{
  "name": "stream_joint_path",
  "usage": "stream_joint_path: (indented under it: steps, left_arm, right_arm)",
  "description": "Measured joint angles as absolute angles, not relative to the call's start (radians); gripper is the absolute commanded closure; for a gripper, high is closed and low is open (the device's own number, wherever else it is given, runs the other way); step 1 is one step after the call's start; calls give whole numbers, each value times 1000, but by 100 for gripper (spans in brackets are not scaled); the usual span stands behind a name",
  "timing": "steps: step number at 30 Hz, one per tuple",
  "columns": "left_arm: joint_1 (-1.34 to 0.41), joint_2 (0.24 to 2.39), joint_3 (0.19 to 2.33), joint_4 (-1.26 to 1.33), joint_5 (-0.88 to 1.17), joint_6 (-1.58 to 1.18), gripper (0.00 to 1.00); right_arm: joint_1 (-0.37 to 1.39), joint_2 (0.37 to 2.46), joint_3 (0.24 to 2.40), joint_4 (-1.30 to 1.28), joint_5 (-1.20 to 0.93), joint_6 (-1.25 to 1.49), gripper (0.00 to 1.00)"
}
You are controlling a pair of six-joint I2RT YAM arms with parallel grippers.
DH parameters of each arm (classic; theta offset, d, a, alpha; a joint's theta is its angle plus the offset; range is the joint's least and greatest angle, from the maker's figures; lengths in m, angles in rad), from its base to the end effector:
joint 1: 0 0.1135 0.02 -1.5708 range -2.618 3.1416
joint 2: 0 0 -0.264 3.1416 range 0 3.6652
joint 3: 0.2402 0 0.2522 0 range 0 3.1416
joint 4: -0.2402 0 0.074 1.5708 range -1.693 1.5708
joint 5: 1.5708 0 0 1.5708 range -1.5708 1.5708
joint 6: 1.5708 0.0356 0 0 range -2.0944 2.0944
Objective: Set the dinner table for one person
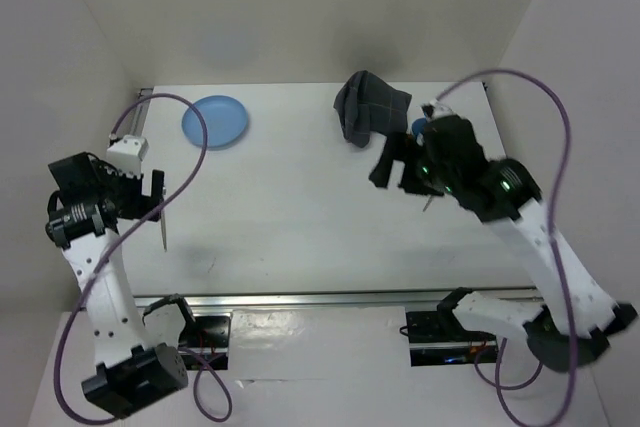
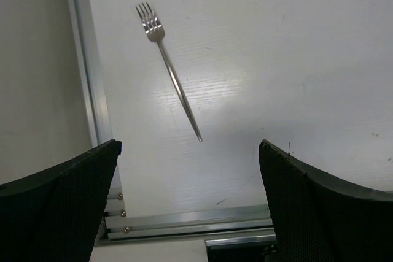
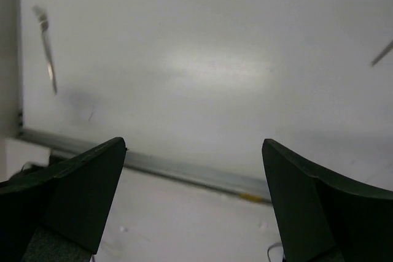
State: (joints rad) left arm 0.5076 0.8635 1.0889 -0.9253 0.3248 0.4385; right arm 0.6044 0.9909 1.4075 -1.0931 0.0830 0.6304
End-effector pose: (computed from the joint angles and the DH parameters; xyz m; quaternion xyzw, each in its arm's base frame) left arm 0.1420 0.0660 0.3580 0.0373 0.8966 0.0592 0.4373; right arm 0.1337 0.0887 0.4198 0.0297 0.9006 0.2196 0.3739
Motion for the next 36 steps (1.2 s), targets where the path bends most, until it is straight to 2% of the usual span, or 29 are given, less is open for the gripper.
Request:
stream_joint_path:
  steps: [5, 9, 14, 18, 20, 21, 22, 23, 24, 25, 30, 36]
  left_arm:
    - [508, 1079, 1145, -884, 350, 401, 0]
    - [508, 1218, 1169, -878, 369, 368, 0]
    - [508, 1300, 1224, -897, 396, 356, 0]
    - [507, 1378, 1295, -898, 402, 350, 0]
    - [507, 1406, 1311, -903, 411, 341, 0]
    - [507, 1414, 1314, -910, 421, 340, 0]
    - [507, 1420, 1316, -914, 428, 339, 0]
    - [507, 1424, 1316, -918, 434, 339, 0]
    - [507, 1427, 1316, -923, 440, 338, 0]
    - [507, 1428, 1316, -927, 445, 338, 0]
    - [507, 1428, 1316, -945, 492, 342, 1]
    - [490, 1419, 1302, -960, 517, 371, 1]
  right_arm:
    - [582, 1479, 1726, -991, 232, 514, 0]
    - [476, 1845, 1968, -877, 198, 448, 0]
    - [340, 2172, 2140, -764, 118, 366, 0]
    - [330, 2352, 2247, -698, 84, 311, 0]
    - [339, 2415, 2271, -661, 57, 288, 9]
    - [345, 2436, 2273, -644, 40, 279, 19]
    - [348, 2451, 2273, -637, 31, 269, 37]
    - [351, 2465, 2273, -633, 23, 260, 79]
    - [351, 2475, 2273, -631, 20, 256, 94]
    - [358, 2477, 2271, -632, 21, 260, 100]
    - [397, 2390, 2162, -606, 28, 222, 100]
    - [579, 1986, 1816, -614, -47, 241, 100]
